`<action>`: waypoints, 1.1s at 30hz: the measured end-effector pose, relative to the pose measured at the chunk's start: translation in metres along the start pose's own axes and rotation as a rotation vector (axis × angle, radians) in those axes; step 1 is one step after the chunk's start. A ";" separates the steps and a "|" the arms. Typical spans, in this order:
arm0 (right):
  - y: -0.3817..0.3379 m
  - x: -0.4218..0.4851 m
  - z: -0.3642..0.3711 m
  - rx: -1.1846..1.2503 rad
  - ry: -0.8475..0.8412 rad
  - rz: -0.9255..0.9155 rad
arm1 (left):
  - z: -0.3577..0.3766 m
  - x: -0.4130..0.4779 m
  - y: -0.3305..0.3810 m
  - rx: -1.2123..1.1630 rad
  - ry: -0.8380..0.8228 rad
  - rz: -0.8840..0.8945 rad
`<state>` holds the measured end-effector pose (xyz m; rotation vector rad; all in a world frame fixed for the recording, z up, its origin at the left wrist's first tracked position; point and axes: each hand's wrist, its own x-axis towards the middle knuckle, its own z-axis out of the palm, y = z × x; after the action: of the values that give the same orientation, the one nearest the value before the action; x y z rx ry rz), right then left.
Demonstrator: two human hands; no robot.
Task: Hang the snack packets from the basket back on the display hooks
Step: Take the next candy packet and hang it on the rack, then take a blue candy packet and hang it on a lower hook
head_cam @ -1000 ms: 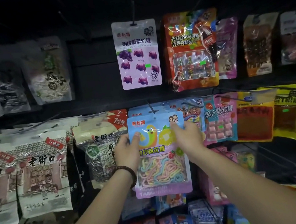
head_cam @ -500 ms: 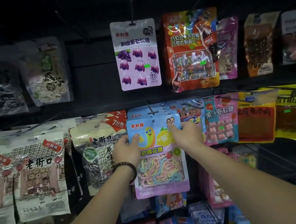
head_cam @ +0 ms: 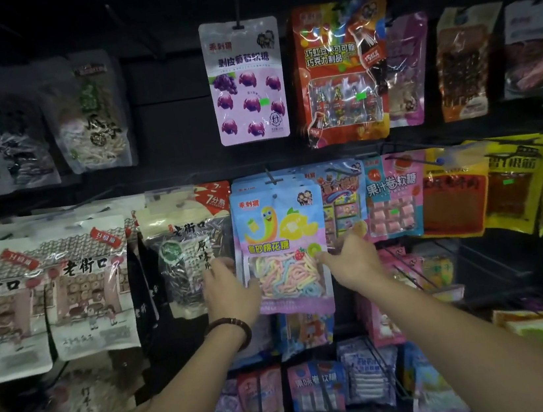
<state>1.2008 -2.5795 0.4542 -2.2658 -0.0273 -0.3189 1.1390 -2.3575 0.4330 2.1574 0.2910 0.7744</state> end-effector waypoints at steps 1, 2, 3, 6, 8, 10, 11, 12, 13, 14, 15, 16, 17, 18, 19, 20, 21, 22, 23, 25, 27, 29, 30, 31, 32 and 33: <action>0.011 -0.009 0.002 0.002 -0.002 0.004 | 0.000 -0.012 -0.006 -0.010 -0.026 0.027; 0.023 -0.020 0.005 0.006 -0.011 -0.001 | 0.001 -0.026 -0.014 -0.039 -0.064 0.049; 0.034 -0.031 0.009 0.011 -0.030 -0.011 | 0.003 -0.040 -0.022 -0.050 -0.113 0.069; 0.069 -0.072 0.026 0.013 -0.097 -0.016 | 0.011 -0.086 -0.052 0.048 -0.279 0.171; 0.092 -0.100 0.041 -0.023 -0.155 0.006 | 0.018 -0.118 -0.073 0.089 -0.384 0.189; 0.118 -0.129 0.061 -0.055 -0.227 0.028 | 0.027 -0.148 -0.100 0.140 -0.468 0.199; 0.134 -0.144 0.072 -0.070 -0.272 0.051 | 0.032 -0.164 -0.115 0.173 -0.526 0.196; 0.150 -0.160 0.083 -0.085 -0.322 0.074 | 0.037 -0.181 -0.130 0.204 -0.587 0.187; 0.167 -0.175 0.095 -0.096 -0.378 0.103 | 0.041 -0.195 -0.146 0.228 -0.645 0.177; 0.188 -0.191 0.107 -0.099 -0.432 0.142 | 0.047 -0.212 -0.165 0.251 -0.690 0.168; 0.206 -0.207 0.118 -0.098 -0.472 0.174 | 0.053 -0.227 -0.181 0.273 -0.714 0.165; 0.225 -0.221 0.128 -0.098 -0.503 0.210 | 0.059 -0.241 -0.197 0.308 -0.739 0.152; 0.244 -0.236 0.140 -0.102 -0.531 0.254 | 0.067 -0.255 -0.214 0.340 -0.776 0.125; 0.261 -0.249 0.152 -0.113 -0.554 0.289 | 0.074 -0.268 -0.228 0.357 -0.822 0.080; 0.279 -0.262 0.164 -0.133 -0.577 0.319 | 0.081 -0.280 -0.243 0.376 -0.873 0.036; 0.295 -0.276 0.176 -0.153 -0.601 0.347 | 0.088 -0.292 -0.257 0.392 -0.922 -0.002; 0.310 -0.289 0.186 -0.170 -0.631 0.382 | 0.094 -0.302 -0.270 0.402 -0.972 -0.037; 0.323 -0.302 0.196 -0.177 -0.669 0.422 | 0.101 -0.312 -0.283 0.402 -1.024 -0.078; 0.335 -0.314 0.206 -0.177 -0.705 0.463 | 0.107 -0.320 -0.294 0.397 -1.075 -0.127; 0.358 -0.334 0.224 -0.152 -0.764 0.558 | 0.121 -0.334 -0.315 0.426 -1.169 -0.225; 0.375 -0.348 0.241 -0.122 -0.772 0.644 | 0.134 -0.346 -0.335 0.463 -1.216 -0.315; 0.386 -0.357 0.255 -0.058 -0.756 0.712 | 0.146 -0.357 -0.352 0.489 -1.240 -0.368; 0.390 -0.359 0.261 -0.027 -0.752 0.740 | 0.151 -0.361 -0.360 0.502 -1.249 -0.383; 0.393 -0.359 0.266 -0.005 -0.751 0.760 | 0.155 -0.365 -0.368 0.524 -1.259 -0.396; 0.397 -0.358 0.272 0.010 -0.752 0.778 | 0.160 -0.367 -0.375 0.573 -1.270 -0.412; 0.403 -0.358 0.279 0.012 -0.755 0.796 | 0.166 -0.369 -0.383 0.627 -1.277 -0.442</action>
<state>0.9657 -2.6054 -0.1051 -2.0628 0.4617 0.9395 0.9712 -2.3765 -0.0977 2.5362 0.3091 -1.0865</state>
